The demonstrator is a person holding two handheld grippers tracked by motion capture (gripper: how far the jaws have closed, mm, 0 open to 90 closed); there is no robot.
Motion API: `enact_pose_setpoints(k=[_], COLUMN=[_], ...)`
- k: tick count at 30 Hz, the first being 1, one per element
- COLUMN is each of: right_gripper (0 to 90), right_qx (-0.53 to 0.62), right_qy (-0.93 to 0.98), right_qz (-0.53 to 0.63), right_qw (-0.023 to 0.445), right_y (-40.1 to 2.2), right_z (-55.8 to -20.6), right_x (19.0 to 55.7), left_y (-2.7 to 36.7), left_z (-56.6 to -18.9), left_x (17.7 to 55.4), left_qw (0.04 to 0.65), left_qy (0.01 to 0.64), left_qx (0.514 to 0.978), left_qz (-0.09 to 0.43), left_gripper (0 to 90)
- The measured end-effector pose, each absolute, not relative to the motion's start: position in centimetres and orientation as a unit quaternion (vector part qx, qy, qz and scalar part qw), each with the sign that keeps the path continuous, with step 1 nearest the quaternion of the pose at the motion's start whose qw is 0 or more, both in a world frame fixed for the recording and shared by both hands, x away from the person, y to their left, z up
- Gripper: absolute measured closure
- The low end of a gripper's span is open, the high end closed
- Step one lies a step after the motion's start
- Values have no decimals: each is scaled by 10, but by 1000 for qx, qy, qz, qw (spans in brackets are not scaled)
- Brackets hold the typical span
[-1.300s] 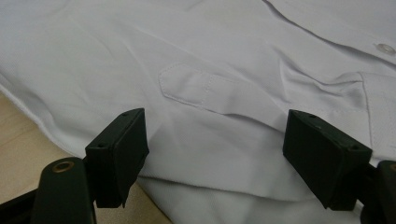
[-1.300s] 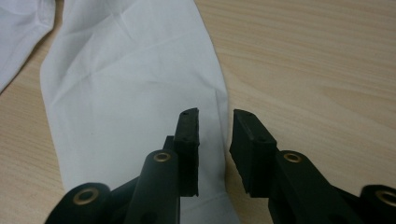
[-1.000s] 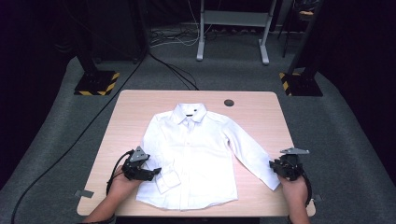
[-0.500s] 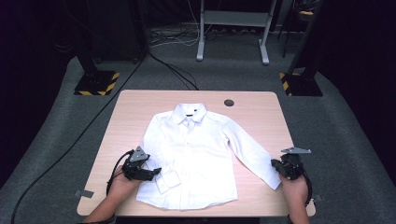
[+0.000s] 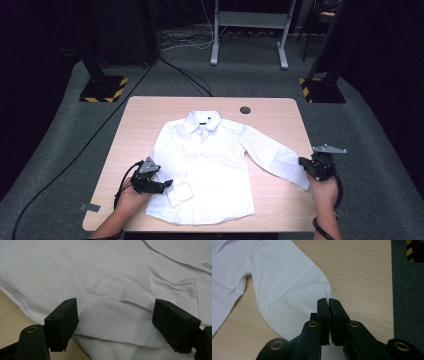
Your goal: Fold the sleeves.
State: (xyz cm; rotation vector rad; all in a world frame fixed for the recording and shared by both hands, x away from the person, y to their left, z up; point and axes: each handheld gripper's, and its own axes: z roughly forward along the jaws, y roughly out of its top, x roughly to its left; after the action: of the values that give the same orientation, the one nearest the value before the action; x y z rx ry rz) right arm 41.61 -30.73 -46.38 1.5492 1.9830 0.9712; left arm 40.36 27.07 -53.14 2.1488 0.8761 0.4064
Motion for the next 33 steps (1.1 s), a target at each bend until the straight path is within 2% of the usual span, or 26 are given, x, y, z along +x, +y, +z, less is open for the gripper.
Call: enact_pose_setpoints(k=[7,12,26,33], right_gripper=[877,877,876,876], right_qx=[557,532,422,373], right_qy=[715,733,804,825], right_qz=[360,355,317,331], right_qw=[219,230,274,267], right_y=[-311,-297,-218,-177], right_z=[-446,-439,-436,-439], right_x=[425,418,402,394], left_y=[271,271,270,270], left_z=[-531,-531,-531,-531], left_x=[404,404,404,404], left_qw=[383,383,382,382], left_qy=[343,343,344,344], left_qx=[843,843,843,843], left_qz=[159,160,160,159], left_gripper=[208,208,206,205])
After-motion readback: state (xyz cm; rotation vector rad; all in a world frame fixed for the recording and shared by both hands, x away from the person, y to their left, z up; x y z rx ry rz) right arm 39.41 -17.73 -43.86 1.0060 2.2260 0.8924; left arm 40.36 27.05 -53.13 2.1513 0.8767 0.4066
